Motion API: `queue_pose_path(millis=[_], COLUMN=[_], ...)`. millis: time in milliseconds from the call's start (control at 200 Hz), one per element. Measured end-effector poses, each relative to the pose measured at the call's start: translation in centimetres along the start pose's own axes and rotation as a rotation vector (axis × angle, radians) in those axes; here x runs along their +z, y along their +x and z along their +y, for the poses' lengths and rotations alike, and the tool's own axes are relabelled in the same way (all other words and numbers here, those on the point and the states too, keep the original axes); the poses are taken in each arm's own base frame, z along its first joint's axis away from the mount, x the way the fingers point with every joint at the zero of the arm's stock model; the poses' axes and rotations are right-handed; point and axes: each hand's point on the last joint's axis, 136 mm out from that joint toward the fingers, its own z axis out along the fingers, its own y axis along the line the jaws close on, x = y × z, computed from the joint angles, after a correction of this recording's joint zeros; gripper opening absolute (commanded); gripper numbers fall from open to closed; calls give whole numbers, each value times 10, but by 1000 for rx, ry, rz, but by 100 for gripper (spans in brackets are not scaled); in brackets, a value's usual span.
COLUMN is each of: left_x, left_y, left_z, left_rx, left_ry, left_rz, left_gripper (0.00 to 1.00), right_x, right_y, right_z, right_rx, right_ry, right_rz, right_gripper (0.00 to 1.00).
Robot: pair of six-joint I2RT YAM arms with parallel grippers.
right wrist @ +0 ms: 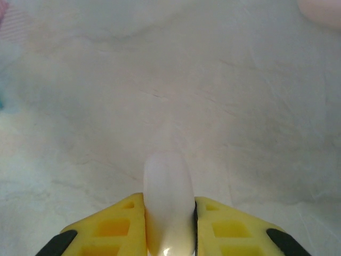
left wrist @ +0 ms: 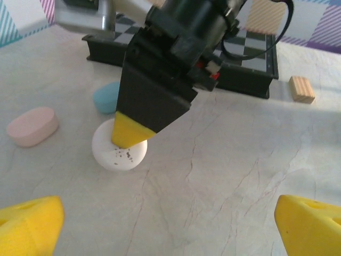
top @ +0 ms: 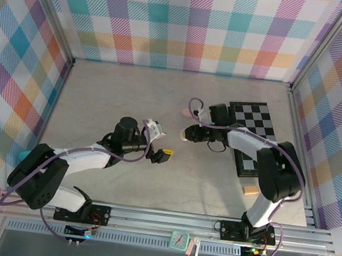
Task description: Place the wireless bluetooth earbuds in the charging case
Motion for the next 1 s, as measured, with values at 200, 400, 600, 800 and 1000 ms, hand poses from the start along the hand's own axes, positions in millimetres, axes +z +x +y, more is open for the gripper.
queue_pose_path(millis=[200,400,600,800,1000], left_x=[0,-3,-36,-84,-130], left_y=[8,6,2,24,34], left_z=[-1,6,61,113,145], left_rx=[11,12,-50,-150,-186], left_ry=[5,-33,-306,-662,-910], left_rz=[43,42,-24,-25,-28], left_gripper=[100,100,100,100,100], right_x=[17,14,-30,-120,-168], right_y=[8,-1,-22,-49,-17], right_z=[-20,-31,-40,-57,-120], right_rx=[102,125,80,-17,-20], right_ry=[33,67,160,372,650], right_rz=[37,9,-114,-410,-541], right_gripper=[31,55,83,99,99])
